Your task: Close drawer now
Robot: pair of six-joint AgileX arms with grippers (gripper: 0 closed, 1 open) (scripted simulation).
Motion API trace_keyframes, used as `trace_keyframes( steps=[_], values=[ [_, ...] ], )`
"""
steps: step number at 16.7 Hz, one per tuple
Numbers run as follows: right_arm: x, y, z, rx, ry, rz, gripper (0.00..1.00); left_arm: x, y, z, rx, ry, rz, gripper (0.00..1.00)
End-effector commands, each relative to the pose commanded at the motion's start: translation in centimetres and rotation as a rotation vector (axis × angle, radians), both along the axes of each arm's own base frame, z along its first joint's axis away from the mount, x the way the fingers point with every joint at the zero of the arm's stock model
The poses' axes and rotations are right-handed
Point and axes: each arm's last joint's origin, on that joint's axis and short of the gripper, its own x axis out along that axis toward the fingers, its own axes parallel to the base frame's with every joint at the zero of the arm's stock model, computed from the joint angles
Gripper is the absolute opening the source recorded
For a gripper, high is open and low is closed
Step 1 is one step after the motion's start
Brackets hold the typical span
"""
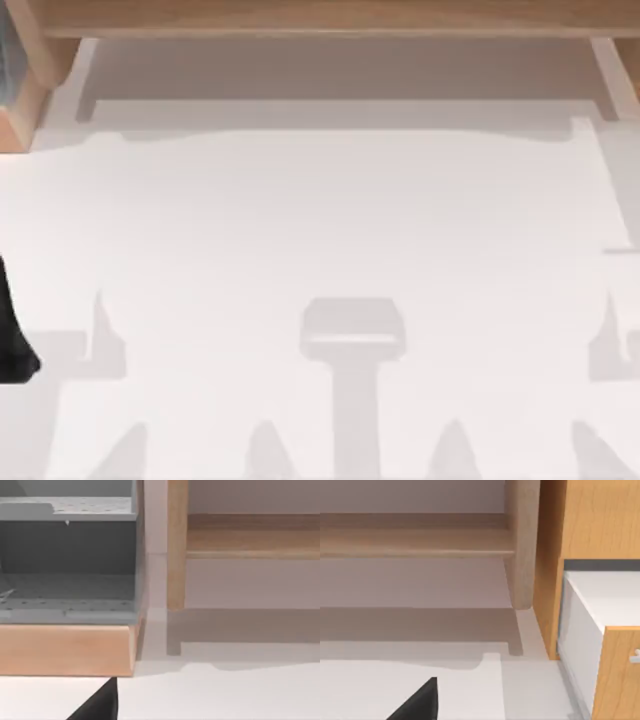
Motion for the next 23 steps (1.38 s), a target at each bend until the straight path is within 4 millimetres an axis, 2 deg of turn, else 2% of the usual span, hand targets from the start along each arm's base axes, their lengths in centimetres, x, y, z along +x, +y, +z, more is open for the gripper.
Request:
trace_keyframes(
  steps=[3, 5, 8, 12, 15, 19, 23],
  values=[
    [0.0, -0.1, 0.4, -0.001, -0.006, -0.002, 1.00, 0.0, 0.0, 0.0, 0.000, 0.000, 0.000, 1.00],
    [0.1, -0.4, 1.9, -0.003, -0.022, -0.006, 1.00, 0.0, 0.0, 0.0, 0.000, 0.000, 0.000, 1.00],
    [0.8, -1.2, 5.1, -0.005, -0.032, -0.006, 1.00, 0.0, 0.0, 0.0, 0.000, 0.000, 0.000, 1.00],
    [3.5, -3.3, 9.5, -0.003, -0.014, -0.001, 1.00, 0.0, 0.0, 0.0, 0.000, 0.000, 0.000, 1.00],
    [6.0, -5.6, 11.9, 0.001, -0.002, 0.001, 1.00, 0.0, 0.0, 0.0, 0.000, 0.000, 0.000, 1.00],
    [8.0, -8.1, 13.6, 0.001, 0.001, 0.001, 1.00, 0.0, 0.0, 0.0, 0.000, 0.000, 0.000, 1.00],
    [8.3, -8.5, 13.8, 0.000, 0.000, 0.000, 1.00, 0.0, 0.0, 0.0, 0.000, 0.000, 0.000, 1.00]
  ],
)
